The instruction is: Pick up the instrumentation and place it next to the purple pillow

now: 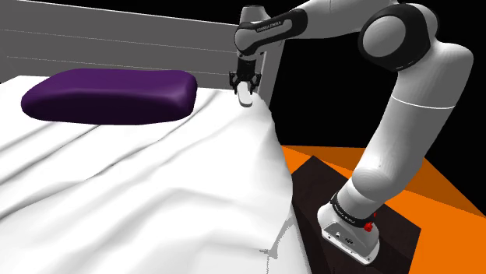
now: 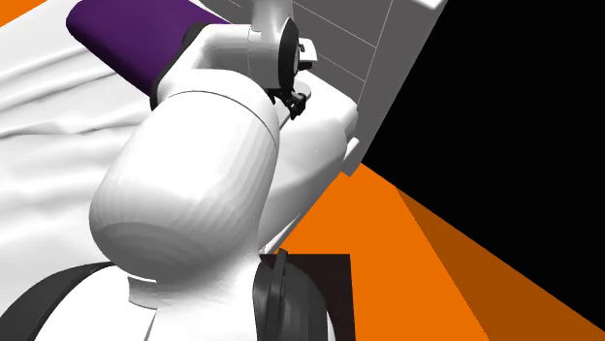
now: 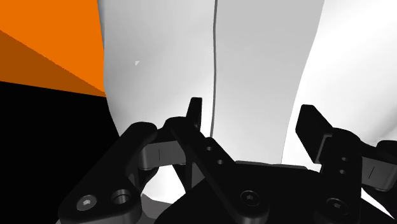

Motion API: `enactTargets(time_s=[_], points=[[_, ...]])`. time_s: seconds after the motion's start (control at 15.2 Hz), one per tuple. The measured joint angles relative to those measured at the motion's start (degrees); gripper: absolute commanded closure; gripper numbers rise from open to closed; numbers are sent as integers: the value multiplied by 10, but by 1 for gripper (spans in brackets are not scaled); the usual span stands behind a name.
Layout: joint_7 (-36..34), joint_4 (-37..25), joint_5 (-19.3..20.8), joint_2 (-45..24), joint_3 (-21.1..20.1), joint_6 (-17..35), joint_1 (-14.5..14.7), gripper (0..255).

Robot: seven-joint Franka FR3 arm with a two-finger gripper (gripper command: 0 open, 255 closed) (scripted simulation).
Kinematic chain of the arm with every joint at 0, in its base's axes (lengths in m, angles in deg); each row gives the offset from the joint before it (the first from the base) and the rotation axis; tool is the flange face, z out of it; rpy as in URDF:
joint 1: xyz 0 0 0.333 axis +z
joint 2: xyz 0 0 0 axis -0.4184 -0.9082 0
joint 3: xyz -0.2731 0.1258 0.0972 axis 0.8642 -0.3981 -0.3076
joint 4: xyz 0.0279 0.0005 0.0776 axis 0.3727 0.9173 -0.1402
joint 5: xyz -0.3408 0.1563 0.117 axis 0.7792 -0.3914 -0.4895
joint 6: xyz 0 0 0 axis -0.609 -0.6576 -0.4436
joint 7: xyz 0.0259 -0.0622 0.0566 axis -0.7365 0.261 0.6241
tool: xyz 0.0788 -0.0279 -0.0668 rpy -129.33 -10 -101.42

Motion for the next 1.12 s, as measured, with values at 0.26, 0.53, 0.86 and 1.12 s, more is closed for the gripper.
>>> enactTargets(time_s=[0.26,0.53,0.86,1.12], points=[[1,-21,-1,8,0,-29,0,255],[2,-39,-2,18,0,-57,0,255],[2,-68,-2,25,-1,-93,1,255],[3,-99,-3,25,-1,-124,0,255]])
